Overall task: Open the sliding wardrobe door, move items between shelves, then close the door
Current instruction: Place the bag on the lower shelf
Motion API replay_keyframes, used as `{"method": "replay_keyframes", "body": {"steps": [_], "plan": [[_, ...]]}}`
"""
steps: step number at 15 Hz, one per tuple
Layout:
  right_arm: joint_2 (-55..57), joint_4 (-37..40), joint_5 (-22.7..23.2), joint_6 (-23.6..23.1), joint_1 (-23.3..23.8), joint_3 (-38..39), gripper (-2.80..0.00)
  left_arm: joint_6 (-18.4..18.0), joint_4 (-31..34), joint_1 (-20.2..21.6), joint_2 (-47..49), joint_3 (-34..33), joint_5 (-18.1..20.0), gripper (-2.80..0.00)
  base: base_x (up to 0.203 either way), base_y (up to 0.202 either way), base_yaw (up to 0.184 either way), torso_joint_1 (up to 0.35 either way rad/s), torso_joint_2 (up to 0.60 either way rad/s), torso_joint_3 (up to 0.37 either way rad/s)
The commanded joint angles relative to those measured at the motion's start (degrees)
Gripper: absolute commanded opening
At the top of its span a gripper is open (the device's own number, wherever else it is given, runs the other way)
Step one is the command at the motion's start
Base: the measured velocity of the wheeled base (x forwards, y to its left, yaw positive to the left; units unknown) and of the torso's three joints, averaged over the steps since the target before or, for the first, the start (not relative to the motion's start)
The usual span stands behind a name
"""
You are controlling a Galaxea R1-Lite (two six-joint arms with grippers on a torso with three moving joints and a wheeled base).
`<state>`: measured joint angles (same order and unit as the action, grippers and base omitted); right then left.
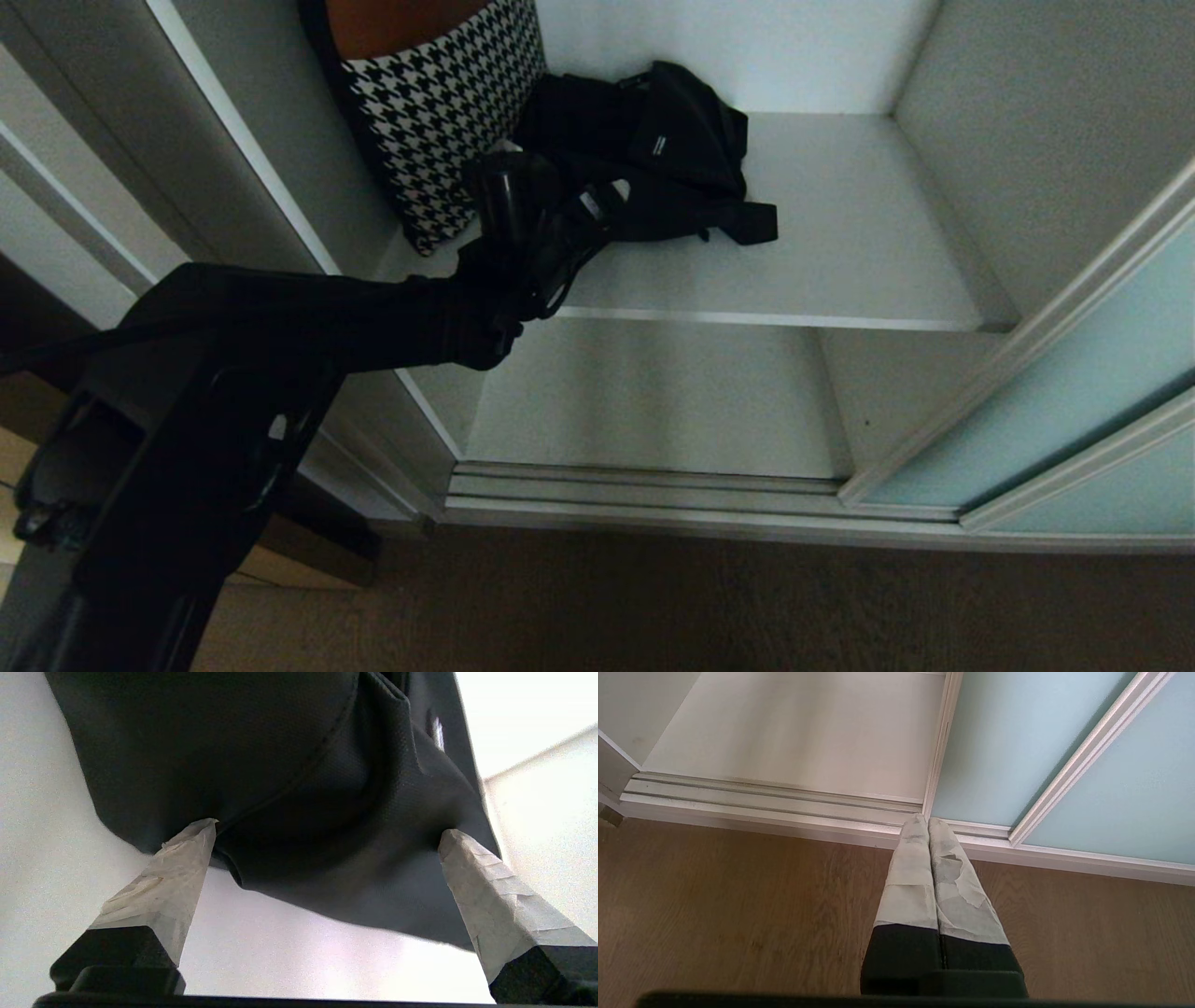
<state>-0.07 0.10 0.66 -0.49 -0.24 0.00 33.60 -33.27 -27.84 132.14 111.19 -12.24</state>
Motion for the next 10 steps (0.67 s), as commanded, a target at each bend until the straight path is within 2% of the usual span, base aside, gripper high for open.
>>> {"method": "replay_keyframes", "body": {"steps": [1,2,3,8,10], "plan": [[-0.01,-0.01,0.04,-0.03,-0.02,0.09,-2.80,0.16,-3.21,0.89,1.09,-0.01,1.18,0.00,0.000,0.000,0.000,0.000,0.00,0.000],[-0.10,-0.01,0.00,-0.03,-0.02,0.09,-2.80,0.23,-3.44,1.28,1.10,-0.01,3.19,0.00,0.000,0.000,0.000,0.000,0.00,0.000],[-0.01,-0.01,0.03,-0.03,-0.02,0.09,-2.80,0.16,-3.41,1.48,1.19,-0.01,3.95,-2.80,0.000,0.000,0.000,0.000,0.00,0.000],[-0.02,-0.01,0.04,-0.03,-0.02,0.09,-2.80,0.15,-4.30,3.11,3.12,-0.01,4.11,-2.80,0.000,0.000,0.000,0.000,0.00,0.000],[-0.01,-0.01,0.04,-0.03,-0.02,0.09,-2.80,0.24,-4.90,3.50,3.16,-0.01,5.37,-2.80,0.000,0.000,0.000,0.000,0.00,0.000]]}}
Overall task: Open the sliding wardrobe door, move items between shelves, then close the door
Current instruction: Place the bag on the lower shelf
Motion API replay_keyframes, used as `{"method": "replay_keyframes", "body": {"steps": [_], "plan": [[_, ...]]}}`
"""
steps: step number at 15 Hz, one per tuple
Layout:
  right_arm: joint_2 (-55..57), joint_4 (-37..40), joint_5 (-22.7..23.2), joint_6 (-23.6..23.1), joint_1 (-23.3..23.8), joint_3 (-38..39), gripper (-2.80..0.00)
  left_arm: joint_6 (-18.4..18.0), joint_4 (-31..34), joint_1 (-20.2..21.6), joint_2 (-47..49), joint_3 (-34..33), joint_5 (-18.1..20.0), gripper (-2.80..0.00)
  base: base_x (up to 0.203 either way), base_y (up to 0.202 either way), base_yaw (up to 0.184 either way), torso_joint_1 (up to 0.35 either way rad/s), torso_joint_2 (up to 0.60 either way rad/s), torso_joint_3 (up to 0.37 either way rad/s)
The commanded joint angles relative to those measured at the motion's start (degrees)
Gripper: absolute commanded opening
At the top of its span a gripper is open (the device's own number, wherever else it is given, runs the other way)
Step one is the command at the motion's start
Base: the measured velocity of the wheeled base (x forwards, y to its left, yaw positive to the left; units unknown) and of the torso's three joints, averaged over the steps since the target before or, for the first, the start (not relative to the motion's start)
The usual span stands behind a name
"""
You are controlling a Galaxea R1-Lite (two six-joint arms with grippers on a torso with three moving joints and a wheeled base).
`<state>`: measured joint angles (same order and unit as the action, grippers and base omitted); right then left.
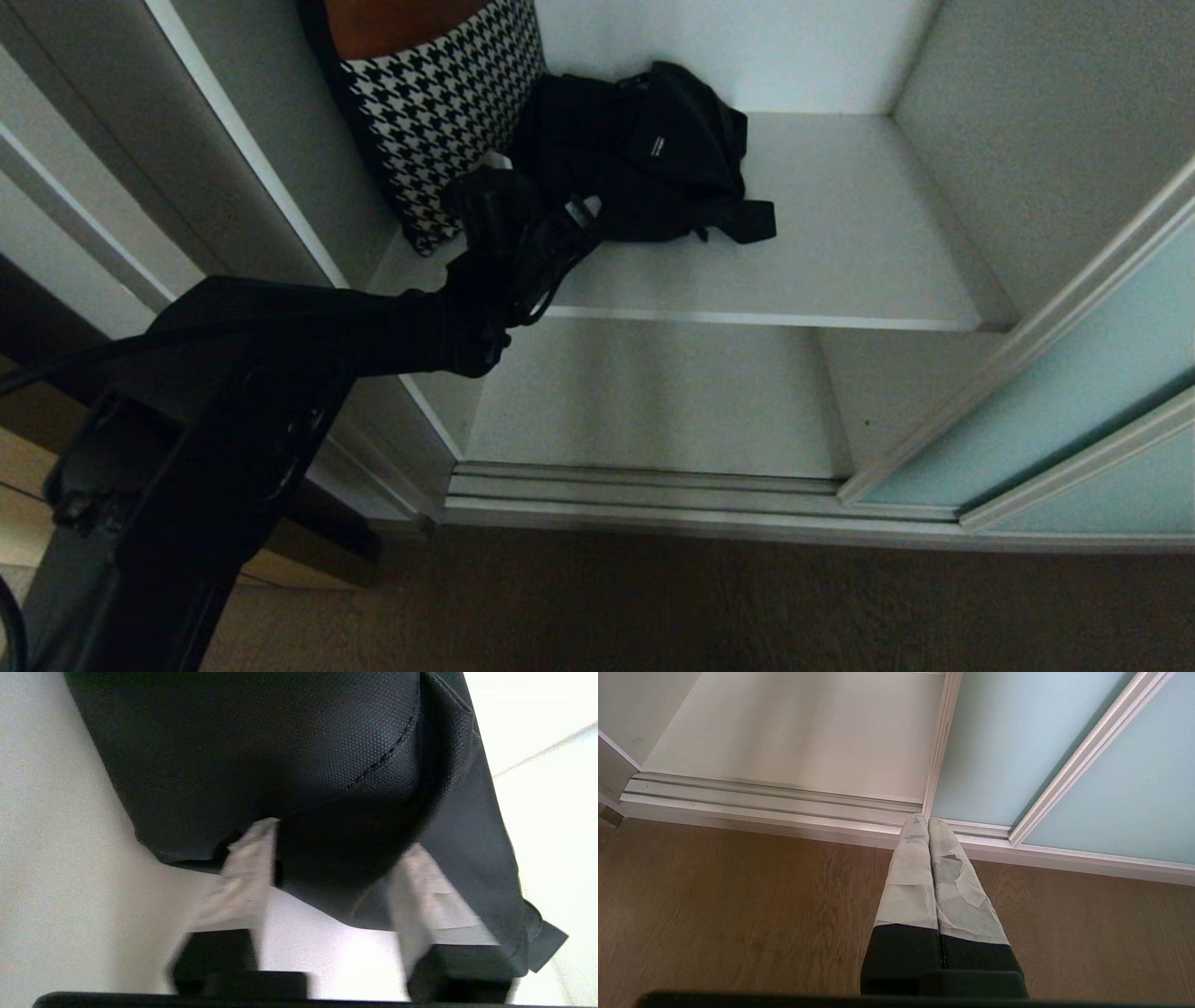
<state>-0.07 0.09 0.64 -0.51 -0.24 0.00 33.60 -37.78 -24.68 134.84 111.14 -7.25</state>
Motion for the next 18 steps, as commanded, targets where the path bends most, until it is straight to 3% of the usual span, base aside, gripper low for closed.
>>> {"method": "replay_keyframes", "body": {"steps": [1,8,15,18], "plan": [[-0.02,0.00,0.06,-0.02,-0.02,0.09,-2.80,0.31,-0.56,0.40,0.51,0.04,1.23,-2.80,0.000,0.000,0.000,0.000,0.00,0.000],[-0.05,0.00,0.03,-0.02,-0.02,0.09,-2.80,0.44,2.18,-1.01,-4.69,-0.07,0.86,-2.80,0.000,0.000,0.000,0.000,0.00,0.000],[-0.07,0.00,0.01,-0.02,-0.02,0.09,-2.80,0.24,18.62,-11.46,-17.26,-1.16,-6.97,-2.80,0.000,0.000,0.000,0.000,0.00,0.000],[-0.08,0.00,-0.01,-0.02,-0.02,0.09,-2.80,-1.33,29.46,-16.56,-21.83,-1.42,-13.11,-2.80,0.000,0.000,0.000,0.000,0.00,0.000]]}}
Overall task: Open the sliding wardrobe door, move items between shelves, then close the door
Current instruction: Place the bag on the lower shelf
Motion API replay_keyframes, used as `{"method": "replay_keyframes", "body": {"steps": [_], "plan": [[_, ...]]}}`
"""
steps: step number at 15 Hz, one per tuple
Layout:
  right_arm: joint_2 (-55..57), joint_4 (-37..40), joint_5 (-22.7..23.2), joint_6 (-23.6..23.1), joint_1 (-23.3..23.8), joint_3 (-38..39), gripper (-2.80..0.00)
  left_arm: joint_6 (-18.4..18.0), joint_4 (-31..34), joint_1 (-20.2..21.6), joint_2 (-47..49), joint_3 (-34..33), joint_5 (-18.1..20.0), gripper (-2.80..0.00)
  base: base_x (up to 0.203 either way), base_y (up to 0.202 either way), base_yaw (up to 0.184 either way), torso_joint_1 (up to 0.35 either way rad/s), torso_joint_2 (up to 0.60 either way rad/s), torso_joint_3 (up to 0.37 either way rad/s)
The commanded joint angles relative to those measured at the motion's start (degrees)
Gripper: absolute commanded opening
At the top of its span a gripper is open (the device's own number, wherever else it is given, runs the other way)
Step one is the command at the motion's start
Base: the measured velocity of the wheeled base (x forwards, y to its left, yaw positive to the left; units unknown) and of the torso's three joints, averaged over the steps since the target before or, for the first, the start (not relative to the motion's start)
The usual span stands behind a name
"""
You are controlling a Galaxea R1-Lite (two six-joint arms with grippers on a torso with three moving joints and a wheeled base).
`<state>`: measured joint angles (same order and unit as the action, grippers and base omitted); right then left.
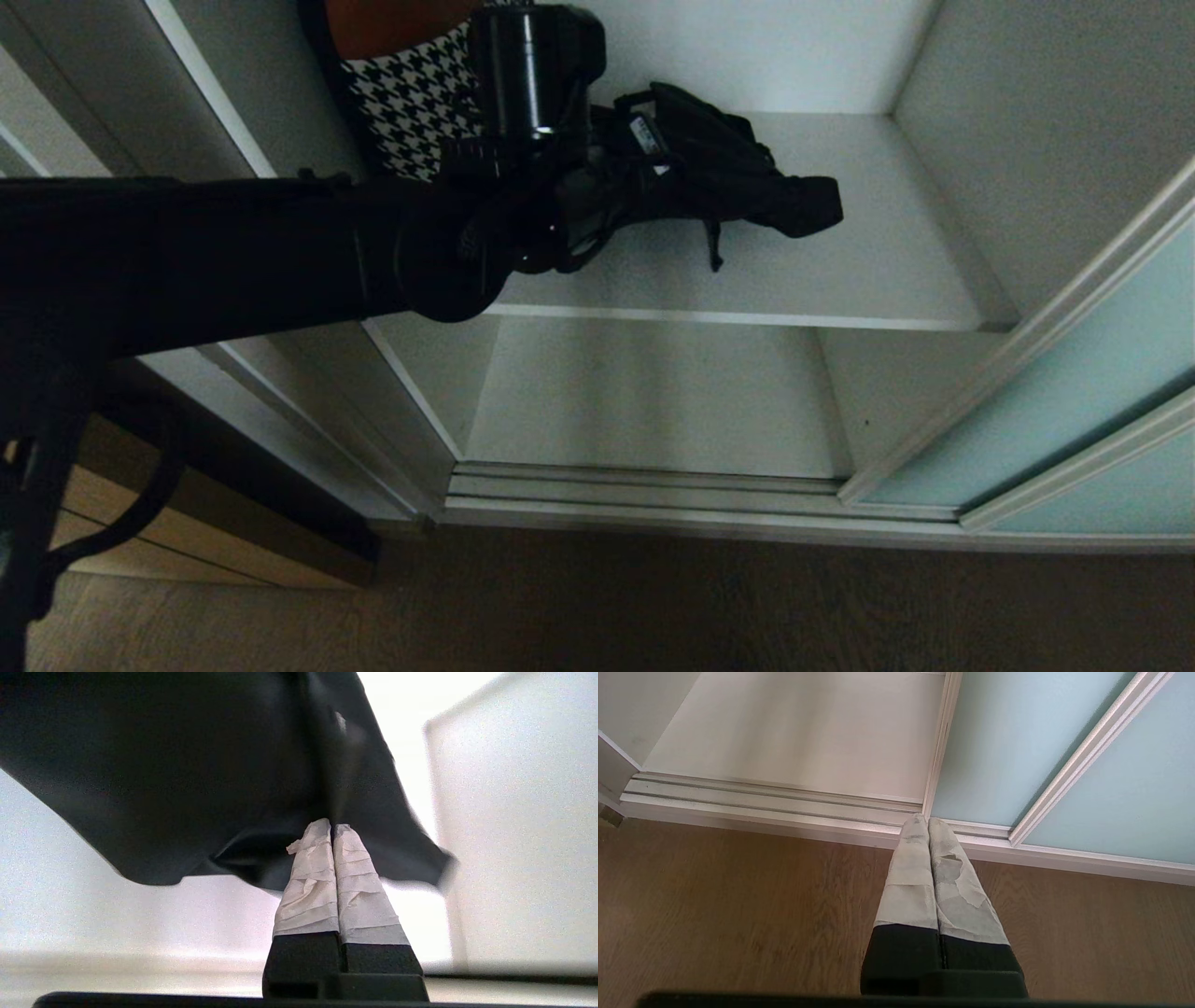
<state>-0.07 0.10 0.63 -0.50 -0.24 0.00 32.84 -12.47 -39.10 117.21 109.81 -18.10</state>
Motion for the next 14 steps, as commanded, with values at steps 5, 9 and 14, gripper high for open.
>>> {"method": "replay_keyframes", "body": {"steps": [5,9,14], "plan": [[-0.04,-0.01,0.07,-0.02,-0.02,0.09,-2.80,-7.51,8.76,-2.39,-9.78,-1.98,-6.58,-2.80,0.000,0.000,0.000,0.000,0.00,0.000],[-0.02,-0.03,0.07,-0.02,-0.02,0.09,-2.80,-8.19,10.31,-2.20,-10.96,-5.65,-8.54,-2.80,0.000,0.000,0.000,0.000,0.00,0.000],[-0.10,-0.01,-0.01,-0.02,-0.02,0.09,-2.80,0.93,10.79,-3.75,-9.00,-7.15,-11.28,-2.80,0.000,0.000,0.000,0.000,0.00,0.000]]}}
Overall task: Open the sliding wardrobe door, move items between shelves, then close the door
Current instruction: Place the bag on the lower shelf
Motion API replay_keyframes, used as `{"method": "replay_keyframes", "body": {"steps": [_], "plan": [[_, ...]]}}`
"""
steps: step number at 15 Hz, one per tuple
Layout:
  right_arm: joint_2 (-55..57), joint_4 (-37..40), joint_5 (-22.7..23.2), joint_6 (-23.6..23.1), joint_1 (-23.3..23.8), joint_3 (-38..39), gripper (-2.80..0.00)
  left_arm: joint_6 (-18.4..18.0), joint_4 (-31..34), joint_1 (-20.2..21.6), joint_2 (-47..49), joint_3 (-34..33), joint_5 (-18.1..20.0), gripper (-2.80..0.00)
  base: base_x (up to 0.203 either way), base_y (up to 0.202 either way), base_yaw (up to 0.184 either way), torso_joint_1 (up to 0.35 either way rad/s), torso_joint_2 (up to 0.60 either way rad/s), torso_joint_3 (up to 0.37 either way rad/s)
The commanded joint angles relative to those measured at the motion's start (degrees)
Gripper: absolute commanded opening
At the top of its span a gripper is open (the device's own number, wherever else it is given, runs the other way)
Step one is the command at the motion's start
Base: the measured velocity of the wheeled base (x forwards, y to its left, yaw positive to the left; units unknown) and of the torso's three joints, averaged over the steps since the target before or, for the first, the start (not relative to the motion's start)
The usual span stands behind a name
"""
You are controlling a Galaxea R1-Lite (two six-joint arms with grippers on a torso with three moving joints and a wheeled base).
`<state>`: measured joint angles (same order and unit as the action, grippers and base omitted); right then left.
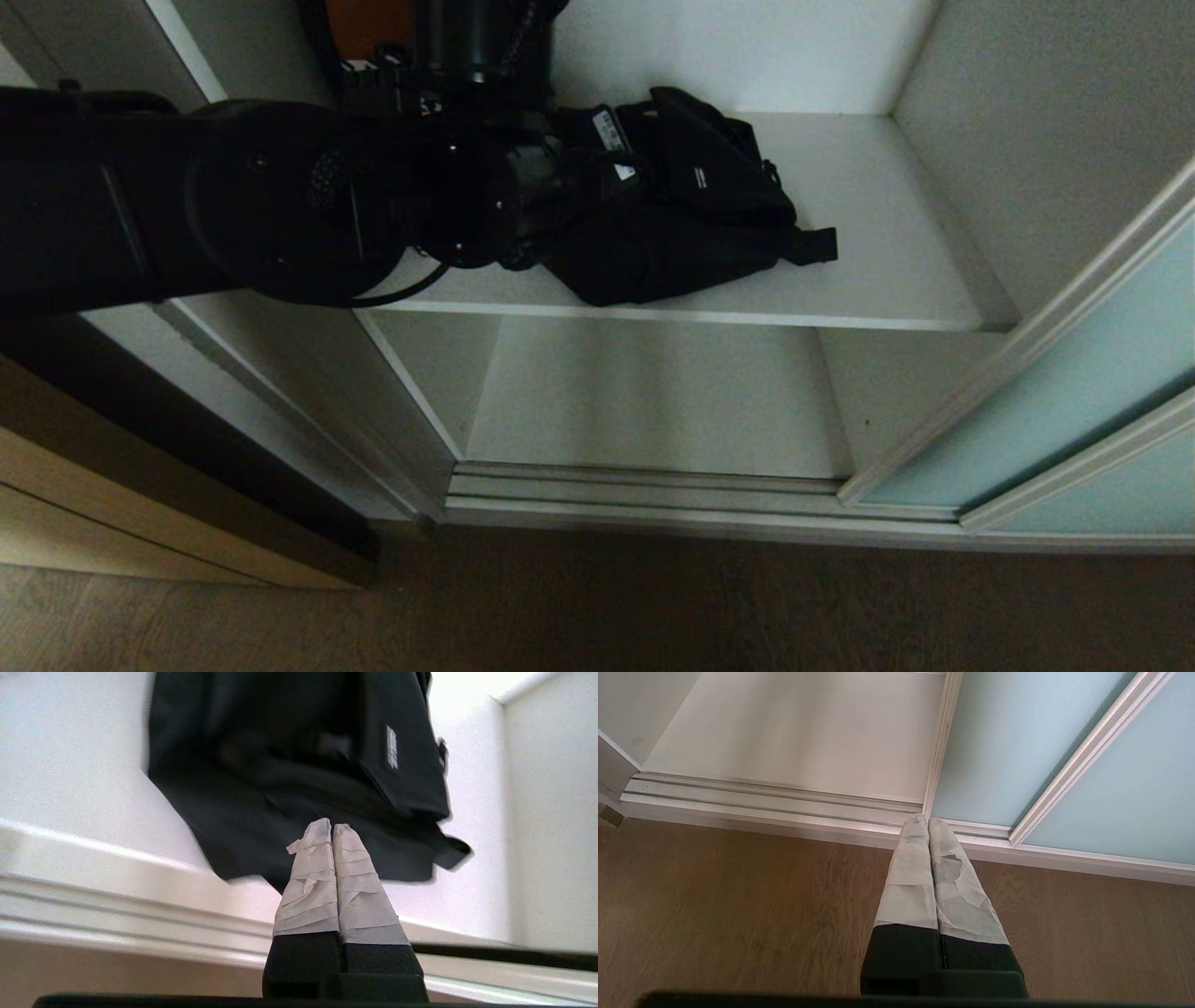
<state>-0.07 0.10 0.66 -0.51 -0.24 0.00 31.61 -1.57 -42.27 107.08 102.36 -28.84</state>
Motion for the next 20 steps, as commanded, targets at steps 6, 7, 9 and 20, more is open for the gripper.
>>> {"method": "replay_keyframes", "body": {"steps": [6,7,9,20], "plan": [[-0.10,-0.01,-0.01,-0.02,-0.02,0.09,-2.80,14.88,4.85,-0.05,8.30,7.69,-2.63,0.00,0.000,0.000,0.000,0.000,0.00,0.000],[-0.04,-0.01,0.01,-0.02,-0.02,0.09,-2.80,15.31,4.58,0.08,9.52,8.31,-2.31,0.00,0.000,0.000,0.000,0.000,0.00,0.000],[-0.10,-0.01,0.04,-0.02,-0.02,0.09,-2.80,16.91,3.93,0.42,11.16,8.63,-0.75,0.00,0.000,0.000,0.000,0.000,0.00,0.000],[-0.10,-0.01,0.04,-0.02,-0.02,0.09,-2.80,20.97,-1.33,3.50,18.19,8.64,3.63,0.00,0.000,0.000,0.000,0.000,0.00,0.000]]}}
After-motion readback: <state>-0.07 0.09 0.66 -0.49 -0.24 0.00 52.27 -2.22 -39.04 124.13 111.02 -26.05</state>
